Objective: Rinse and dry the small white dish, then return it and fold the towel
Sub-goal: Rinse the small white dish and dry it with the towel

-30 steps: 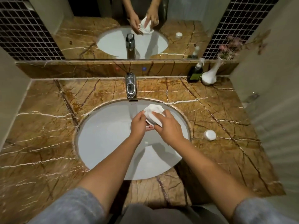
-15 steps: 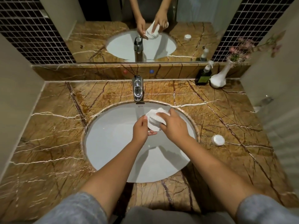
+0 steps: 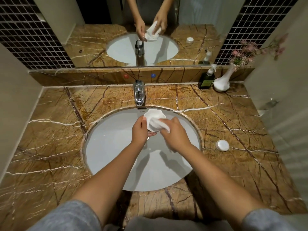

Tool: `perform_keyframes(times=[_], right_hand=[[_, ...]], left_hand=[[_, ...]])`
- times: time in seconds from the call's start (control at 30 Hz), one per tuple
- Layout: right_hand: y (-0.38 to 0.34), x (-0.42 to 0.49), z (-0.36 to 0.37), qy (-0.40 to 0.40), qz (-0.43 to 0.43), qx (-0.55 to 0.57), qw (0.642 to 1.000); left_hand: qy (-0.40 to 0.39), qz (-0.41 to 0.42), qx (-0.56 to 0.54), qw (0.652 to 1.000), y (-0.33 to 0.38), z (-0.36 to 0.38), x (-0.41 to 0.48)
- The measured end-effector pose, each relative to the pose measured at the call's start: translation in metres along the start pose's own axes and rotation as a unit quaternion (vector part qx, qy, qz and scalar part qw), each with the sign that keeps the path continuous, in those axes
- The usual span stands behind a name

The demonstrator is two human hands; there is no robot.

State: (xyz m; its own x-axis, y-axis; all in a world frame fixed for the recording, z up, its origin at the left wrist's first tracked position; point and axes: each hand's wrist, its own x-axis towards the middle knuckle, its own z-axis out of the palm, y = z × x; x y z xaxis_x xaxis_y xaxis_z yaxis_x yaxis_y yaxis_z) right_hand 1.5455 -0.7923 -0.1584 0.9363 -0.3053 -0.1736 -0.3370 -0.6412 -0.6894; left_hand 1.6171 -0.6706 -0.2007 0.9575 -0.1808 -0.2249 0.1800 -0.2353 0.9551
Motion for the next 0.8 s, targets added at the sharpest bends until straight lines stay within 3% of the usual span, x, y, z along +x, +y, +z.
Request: perform_keyframes(times=[0.07, 0.17, 0.23, 0.3, 0.4, 0.5, 0.6, 0.7, 0.8], right_hand=[[0.004, -0.007, 0.005, -0.033, -0.006, -0.046, 0.998], [0.008, -0.010, 0.005, -0.084, -0.011, -0.002, 0.996], [0.009, -0.007, -0.001, -0.032, 0.046, 0.123, 0.991], [0.009, -0.004, -0.010, 0.038, 0.146, 0.260, 0.954], [0.016, 0.006, -0.023, 0.032, 0.208, 0.310, 0.927], [0.016, 0.009, -0.032, 0.015, 0.183, 0.314, 0.932], [0.016, 0.004, -0.038, 0.047, 0.083, 0.246, 0.965], [0.014, -0.003, -0.046, 0.027, -0.038, 0.163, 0.985], [0.012, -0.010, -0.041, -0.018, -0.064, 0.173, 0.983]], left_hand=[[0.010, 0.001, 0.034, 0.999, -0.003, 0.000, 0.001], [0.009, -0.017, 0.073, 0.997, -0.013, -0.008, -0.002], [0.002, -0.056, 0.056, 0.997, -0.018, -0.016, -0.003], [-0.022, -0.086, 0.037, 0.995, -0.017, -0.023, -0.003], [-0.094, -0.092, 0.000, 0.991, -0.010, -0.033, -0.003], [-0.124, 0.060, 0.144, 0.980, -0.007, -0.046, -0.003], [-0.133, 0.244, 0.314, 0.908, -0.001, -0.058, -0.004], [-0.144, 0.349, 0.353, 0.856, 0.011, -0.060, -0.002], [-0.107, 0.407, 0.388, 0.820, 0.022, -0.060, 0.000]])
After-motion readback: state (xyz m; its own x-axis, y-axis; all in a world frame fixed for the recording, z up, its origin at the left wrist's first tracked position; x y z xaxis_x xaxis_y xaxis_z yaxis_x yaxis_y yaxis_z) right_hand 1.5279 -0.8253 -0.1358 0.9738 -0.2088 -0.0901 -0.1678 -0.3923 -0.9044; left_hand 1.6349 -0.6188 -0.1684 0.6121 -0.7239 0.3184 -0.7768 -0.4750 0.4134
